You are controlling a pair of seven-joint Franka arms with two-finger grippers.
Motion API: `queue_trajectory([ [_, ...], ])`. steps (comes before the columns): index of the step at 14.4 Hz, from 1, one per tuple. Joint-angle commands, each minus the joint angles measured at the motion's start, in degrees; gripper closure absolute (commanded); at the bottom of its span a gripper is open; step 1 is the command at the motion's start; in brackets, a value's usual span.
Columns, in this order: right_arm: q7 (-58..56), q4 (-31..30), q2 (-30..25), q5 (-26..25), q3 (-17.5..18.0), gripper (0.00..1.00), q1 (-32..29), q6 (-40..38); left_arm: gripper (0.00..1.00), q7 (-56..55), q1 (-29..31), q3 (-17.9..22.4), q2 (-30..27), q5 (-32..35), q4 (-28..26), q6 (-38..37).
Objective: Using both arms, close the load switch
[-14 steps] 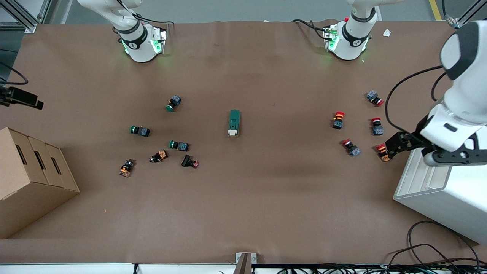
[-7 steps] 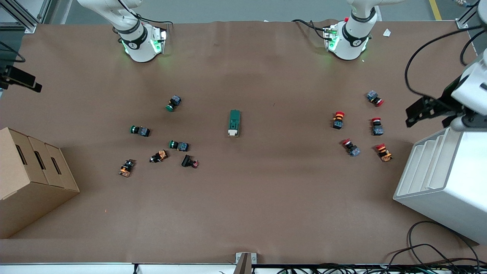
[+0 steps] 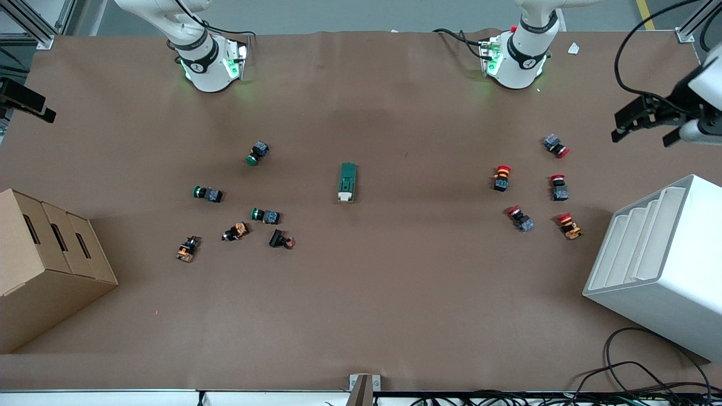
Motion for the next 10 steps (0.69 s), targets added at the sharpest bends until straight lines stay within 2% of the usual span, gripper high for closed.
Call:
queue_trajectory([
  [1,0.4,-3.0,-2.3,0.2,0.3,0.00,-0.3,0.7,0.00,-2.8,-1.6,0.0,-2.6,-0.3,-3.2,-0.4],
  [4,0.4,-6.6,-5.0,0.2,0.3,0.00,-0.3,2.6,0.00,-3.1,-2.0,-0.4,-3.1,-0.3,-3.2,-0.4],
  [10,0.4,-7.1,-5.5,0.2,0.3,0.00,-0.2,2.9,0.00,-4.6,-1.6,-0.6,-3.2,0.1,-1.9,-3.2],
])
